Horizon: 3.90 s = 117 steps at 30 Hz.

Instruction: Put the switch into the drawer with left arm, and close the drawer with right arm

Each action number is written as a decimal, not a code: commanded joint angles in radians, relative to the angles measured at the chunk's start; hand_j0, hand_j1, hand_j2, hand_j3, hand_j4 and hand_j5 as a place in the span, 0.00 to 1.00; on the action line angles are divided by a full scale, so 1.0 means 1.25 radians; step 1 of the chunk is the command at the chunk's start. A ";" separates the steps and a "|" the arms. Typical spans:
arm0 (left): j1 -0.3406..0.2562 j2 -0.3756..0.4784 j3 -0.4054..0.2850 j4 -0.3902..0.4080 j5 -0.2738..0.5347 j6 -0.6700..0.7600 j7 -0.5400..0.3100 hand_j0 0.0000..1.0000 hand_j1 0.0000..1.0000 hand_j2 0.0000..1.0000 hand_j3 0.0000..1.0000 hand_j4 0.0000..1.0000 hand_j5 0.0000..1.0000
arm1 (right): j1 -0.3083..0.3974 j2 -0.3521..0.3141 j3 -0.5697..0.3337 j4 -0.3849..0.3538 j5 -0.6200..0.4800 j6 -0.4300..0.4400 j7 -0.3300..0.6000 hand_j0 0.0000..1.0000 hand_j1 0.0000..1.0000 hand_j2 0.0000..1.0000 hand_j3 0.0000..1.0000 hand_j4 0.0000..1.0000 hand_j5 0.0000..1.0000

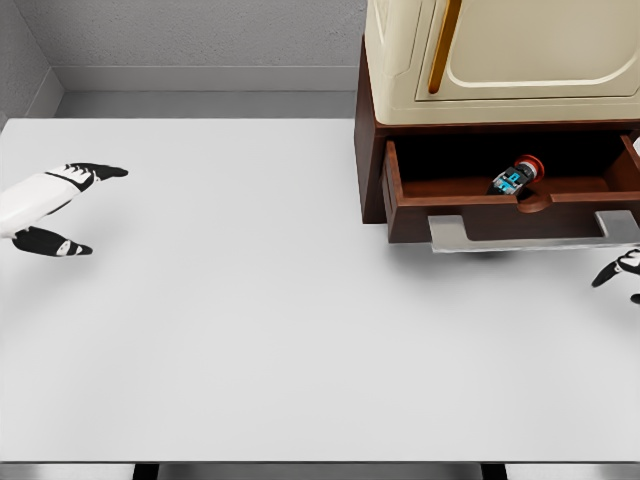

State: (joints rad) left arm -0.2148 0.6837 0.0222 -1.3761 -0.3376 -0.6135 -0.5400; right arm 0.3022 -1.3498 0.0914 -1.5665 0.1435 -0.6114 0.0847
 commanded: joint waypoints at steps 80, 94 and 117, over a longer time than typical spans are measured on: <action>0.005 -0.003 0.006 -0.004 0.007 0.002 -0.004 1.00 1.00 1.00 1.00 1.00 1.00 | -0.303 0.288 0.111 0.127 0.032 0.000 0.194 0.70 0.70 0.70 0.70 0.70 0.70; 0.005 -0.003 0.004 -0.004 0.007 0.002 -0.004 1.00 1.00 1.00 1.00 1.00 1.00 | -0.304 0.256 0.102 0.092 0.012 0.000 0.205 0.67 0.67 0.67 0.67 0.67 0.67; 0.005 -0.005 0.006 -0.004 0.007 0.002 -0.004 1.00 1.00 1.00 1.00 1.00 1.00 | -0.053 0.179 -0.146 -0.157 0.004 0.000 0.200 0.62 0.62 0.62 0.62 0.62 0.62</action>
State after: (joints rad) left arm -0.2086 0.6771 0.0285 -1.3799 -0.3358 -0.6135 -0.5450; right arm 0.2408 -1.1077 -0.0859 -1.7411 0.1558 -0.6127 0.3337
